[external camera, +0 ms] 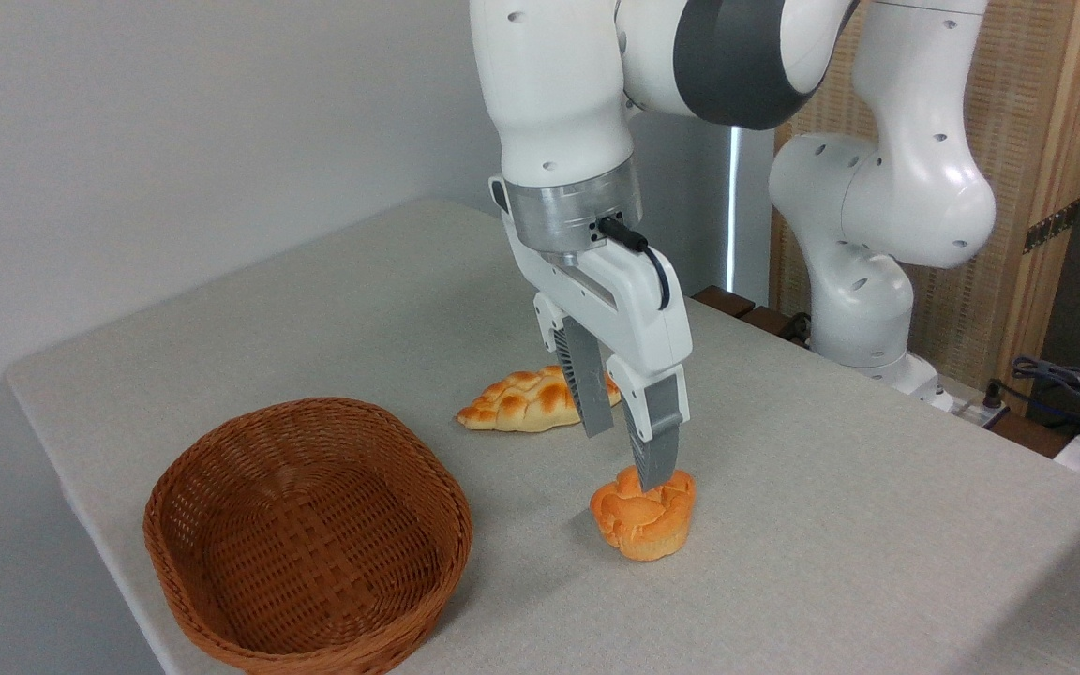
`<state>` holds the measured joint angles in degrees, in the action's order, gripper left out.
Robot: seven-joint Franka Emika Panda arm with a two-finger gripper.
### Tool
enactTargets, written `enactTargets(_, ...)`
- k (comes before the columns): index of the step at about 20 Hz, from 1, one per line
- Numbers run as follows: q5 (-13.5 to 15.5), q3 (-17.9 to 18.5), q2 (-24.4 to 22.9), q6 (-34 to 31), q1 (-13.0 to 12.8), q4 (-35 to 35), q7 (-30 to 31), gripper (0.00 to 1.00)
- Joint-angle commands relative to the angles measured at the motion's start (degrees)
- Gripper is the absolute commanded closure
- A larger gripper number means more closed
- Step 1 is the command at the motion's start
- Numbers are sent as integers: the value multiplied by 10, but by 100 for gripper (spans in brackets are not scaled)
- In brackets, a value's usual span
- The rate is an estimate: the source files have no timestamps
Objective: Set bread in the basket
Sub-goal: 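Lower the gripper onto the round orange bun and close on it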
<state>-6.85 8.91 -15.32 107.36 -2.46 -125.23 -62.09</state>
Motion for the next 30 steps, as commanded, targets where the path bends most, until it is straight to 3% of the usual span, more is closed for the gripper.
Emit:
enactTargets(1,-12,4,1,12,-2,-27,-17,0)
enactTargets(13,-12,4,12,29,-4,-61,-19,0)
enactTargets(21,-12,4,13,74,-4,-99,-19,0)
enactTargets(22,-12,4,13,76,-4,-99,-19,5)
enactTargets(25,-12,4,14,79,-4,-99,-19,34)
enactTargets(27,-12,4,14,79,-4,-99,-18,46)
enactTargets(30,-12,4,14,78,-4,-99,-18,48)
